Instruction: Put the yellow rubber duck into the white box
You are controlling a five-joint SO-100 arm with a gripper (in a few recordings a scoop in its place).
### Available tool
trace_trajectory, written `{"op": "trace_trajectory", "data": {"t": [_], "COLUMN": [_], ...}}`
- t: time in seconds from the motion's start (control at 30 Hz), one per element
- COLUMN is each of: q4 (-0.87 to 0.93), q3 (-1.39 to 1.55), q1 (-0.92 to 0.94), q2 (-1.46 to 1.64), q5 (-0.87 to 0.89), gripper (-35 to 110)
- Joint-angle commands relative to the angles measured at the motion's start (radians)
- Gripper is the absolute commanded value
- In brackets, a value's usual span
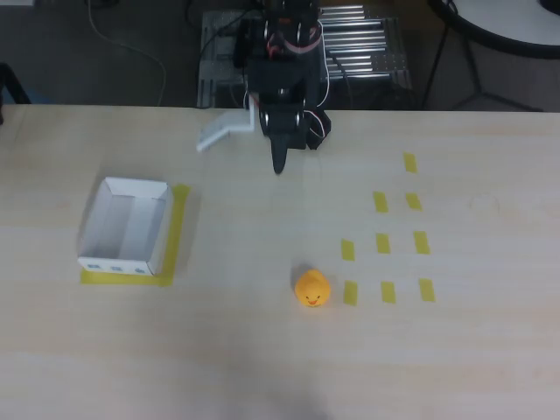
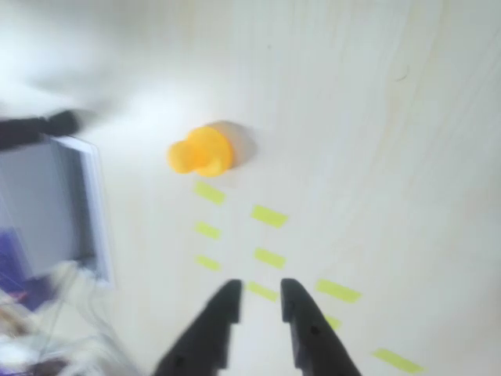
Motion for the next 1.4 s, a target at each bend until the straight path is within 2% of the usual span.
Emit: {"op": "trace_trajectory", "data": {"t": [0.0,0.07,0.17,0.33,0.57,1.13,1.27,1.37], "q4": [-0.037,-0.091,-0.120,-0.155,-0.095,-0.104,-0.104,-0.106], "q3": [-0.135,-0.115,-0.103,-0.144,-0.416,-0.703,-0.765,-0.804], "q1": [0.000,-0.012,-0.034,-0.072,-0.101,-0.166,-0.170,-0.184], "q2": [-0.176,-0.224,-0.281,-0.423,-0.718,-1.124,-1.178,-1.209], "q5": [-0.160,-0.175,-0.230,-0.261,-0.245,-0.241,-0.227,-0.213], "gripper": [20,34,43,51,59,49,40,21]}}
